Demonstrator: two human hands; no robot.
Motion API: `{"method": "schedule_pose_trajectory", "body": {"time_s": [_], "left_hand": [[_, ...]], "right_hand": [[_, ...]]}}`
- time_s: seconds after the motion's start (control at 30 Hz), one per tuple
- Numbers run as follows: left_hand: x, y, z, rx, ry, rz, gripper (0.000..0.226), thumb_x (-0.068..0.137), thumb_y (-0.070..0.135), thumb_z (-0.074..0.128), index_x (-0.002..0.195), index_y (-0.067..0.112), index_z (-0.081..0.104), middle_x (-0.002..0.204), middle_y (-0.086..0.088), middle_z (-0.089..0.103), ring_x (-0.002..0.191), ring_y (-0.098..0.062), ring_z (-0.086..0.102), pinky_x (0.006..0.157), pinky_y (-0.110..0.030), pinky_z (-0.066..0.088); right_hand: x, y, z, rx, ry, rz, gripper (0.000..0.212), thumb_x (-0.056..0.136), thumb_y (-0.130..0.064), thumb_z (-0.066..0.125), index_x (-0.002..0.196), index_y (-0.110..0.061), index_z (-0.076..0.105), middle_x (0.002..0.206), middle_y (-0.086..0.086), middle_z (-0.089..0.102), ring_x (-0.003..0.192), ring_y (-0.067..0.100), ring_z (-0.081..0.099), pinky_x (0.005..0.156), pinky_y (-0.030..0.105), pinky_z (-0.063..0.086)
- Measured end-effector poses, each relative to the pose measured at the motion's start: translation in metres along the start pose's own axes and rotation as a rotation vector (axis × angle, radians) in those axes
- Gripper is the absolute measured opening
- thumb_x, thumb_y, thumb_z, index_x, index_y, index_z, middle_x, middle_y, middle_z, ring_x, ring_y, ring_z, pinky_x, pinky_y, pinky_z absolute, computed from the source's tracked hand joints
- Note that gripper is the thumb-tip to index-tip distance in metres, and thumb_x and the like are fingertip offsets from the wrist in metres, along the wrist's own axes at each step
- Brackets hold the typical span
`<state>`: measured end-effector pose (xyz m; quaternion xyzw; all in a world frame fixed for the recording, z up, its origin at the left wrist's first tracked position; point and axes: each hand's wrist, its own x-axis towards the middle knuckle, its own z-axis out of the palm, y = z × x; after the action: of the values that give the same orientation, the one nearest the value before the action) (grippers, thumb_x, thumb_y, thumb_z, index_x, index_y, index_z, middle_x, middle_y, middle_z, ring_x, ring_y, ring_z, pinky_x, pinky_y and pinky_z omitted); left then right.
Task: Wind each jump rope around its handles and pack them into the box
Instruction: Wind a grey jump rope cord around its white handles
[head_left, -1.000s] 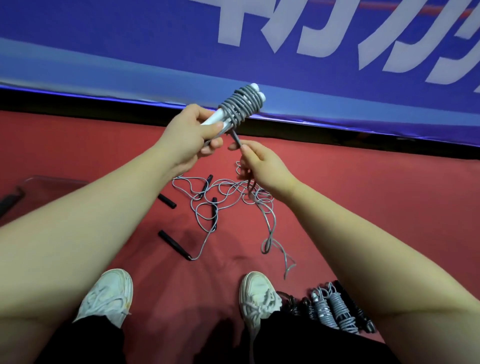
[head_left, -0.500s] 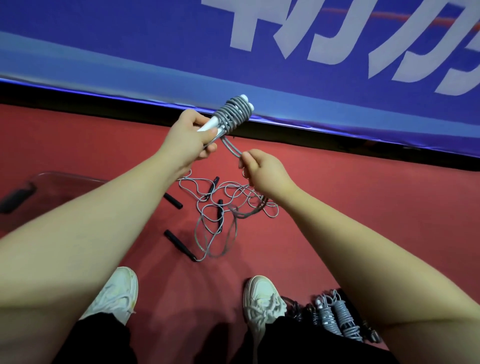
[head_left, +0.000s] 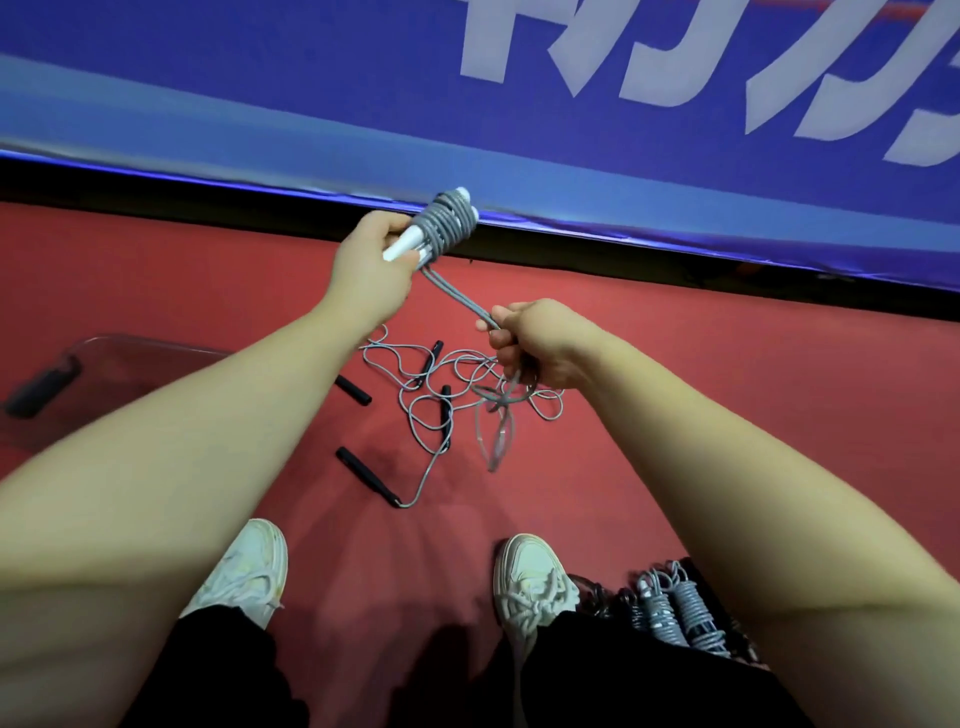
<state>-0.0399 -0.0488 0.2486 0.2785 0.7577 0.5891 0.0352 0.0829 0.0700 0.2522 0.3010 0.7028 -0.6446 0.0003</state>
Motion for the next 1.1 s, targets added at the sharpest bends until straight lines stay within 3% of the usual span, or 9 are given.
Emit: {"method": "schedule_pose_trajectory", "body": {"time_s": [0.17,0.3,0.4,0.5,0.63,0.8,0.87,0.97,1.1], "left_hand": [[-0.003,-0.014,0.001,0.473,-0.159,0.263,0.04,0.09,0.007,0.056,0.129,0.014,0.054,0.125,-0.01,0.055,0.115,-0.029,0.052,0.095,-0.033,0.04],[-0.01,-0.017,0.004,0.55,-0.323,0.367,0.044,0.09,0.004,0.055,0.132,0.015,0.054,0.124,-0.013,0.053,0.117,-0.032,0.05,0.096,-0.036,0.04],[-0.015,-0.017,0.007,0.617,-0.45,0.356,0.043,0.09,0.007,0.057,0.131,0.02,0.055,0.115,-0.011,0.053,0.11,-0.03,0.052,0.09,-0.032,0.039],[-0.02,-0.019,0.013,0.658,-0.538,0.329,0.037,0.089,0.013,0.059,0.125,0.019,0.054,0.113,-0.007,0.055,0.107,-0.028,0.053,0.09,-0.035,0.042],[-0.023,-0.014,0.012,0.602,-0.571,0.308,0.022,0.086,0.017,0.064,0.103,0.016,0.05,0.097,-0.003,0.058,0.091,-0.026,0.056,0.074,-0.034,0.042],[-0.028,-0.001,0.014,0.548,-0.821,0.358,0.013,0.081,0.013,0.069,0.088,0.017,0.06,0.08,-0.004,0.065,0.074,-0.022,0.057,0.068,-0.035,0.044],[-0.03,0.004,0.015,0.467,-0.881,0.331,0.015,0.08,0.01,0.071,0.085,0.019,0.06,0.071,0.006,0.064,0.065,-0.014,0.055,0.064,-0.031,0.043],[-0.032,0.015,0.012,0.317,-0.952,0.254,0.018,0.08,0.013,0.072,0.081,0.026,0.06,0.061,0.012,0.06,0.057,-0.007,0.051,0.06,-0.028,0.041],[-0.038,0.036,0.006,0.052,-0.943,0.196,0.014,0.074,0.015,0.066,0.084,0.02,0.057,0.062,0.009,0.061,0.057,-0.005,0.053,0.056,-0.021,0.041]], "right_hand": [[-0.027,-0.028,0.001,-0.625,-0.026,-0.112,0.029,0.1,-0.028,0.042,0.089,-0.009,0.06,0.065,0.002,0.041,0.046,0.011,0.031,0.043,0.021,0.027],[-0.034,-0.044,-0.01,-1.116,0.145,-0.246,0.018,0.093,-0.027,0.055,0.091,-0.012,0.065,0.066,0.0,0.05,0.055,0.014,0.042,0.048,0.024,0.032],[-0.031,-0.045,-0.018,-1.337,0.248,-0.323,0.026,0.093,-0.031,0.054,0.104,-0.012,0.068,0.091,0.007,0.065,0.082,0.024,0.058,0.061,0.027,0.039],[-0.032,-0.046,-0.026,-1.41,0.304,-0.473,0.027,0.09,-0.035,0.059,0.11,-0.017,0.062,0.108,0.004,0.064,0.092,0.022,0.056,0.067,0.028,0.038],[-0.034,-0.045,-0.039,-1.477,0.366,-0.717,0.021,0.088,-0.037,0.06,0.102,-0.021,0.061,0.105,-0.002,0.062,0.091,0.02,0.054,0.057,0.028,0.026],[-0.031,-0.037,-0.052,-1.476,0.286,-0.878,0.027,0.083,-0.044,0.063,0.099,-0.023,0.072,0.099,-0.002,0.061,0.091,0.018,0.057,0.055,0.027,0.023],[-0.027,-0.029,-0.06,-1.467,0.278,-0.888,0.034,0.082,-0.049,0.061,0.096,-0.021,0.074,0.093,0.001,0.062,0.089,0.021,0.058,0.052,0.028,0.021],[-0.021,-0.016,-0.071,-1.396,0.277,-0.862,0.044,0.081,-0.053,0.051,0.089,-0.017,0.075,0.085,0.003,0.065,0.085,0.025,0.061,0.059,0.026,0.026],[-0.016,0.001,-0.074,-1.121,0.211,-0.688,0.035,0.095,-0.038,0.048,0.075,-0.015,0.064,0.073,-0.004,0.058,0.075,0.018,0.053,0.066,0.031,0.038]]}}
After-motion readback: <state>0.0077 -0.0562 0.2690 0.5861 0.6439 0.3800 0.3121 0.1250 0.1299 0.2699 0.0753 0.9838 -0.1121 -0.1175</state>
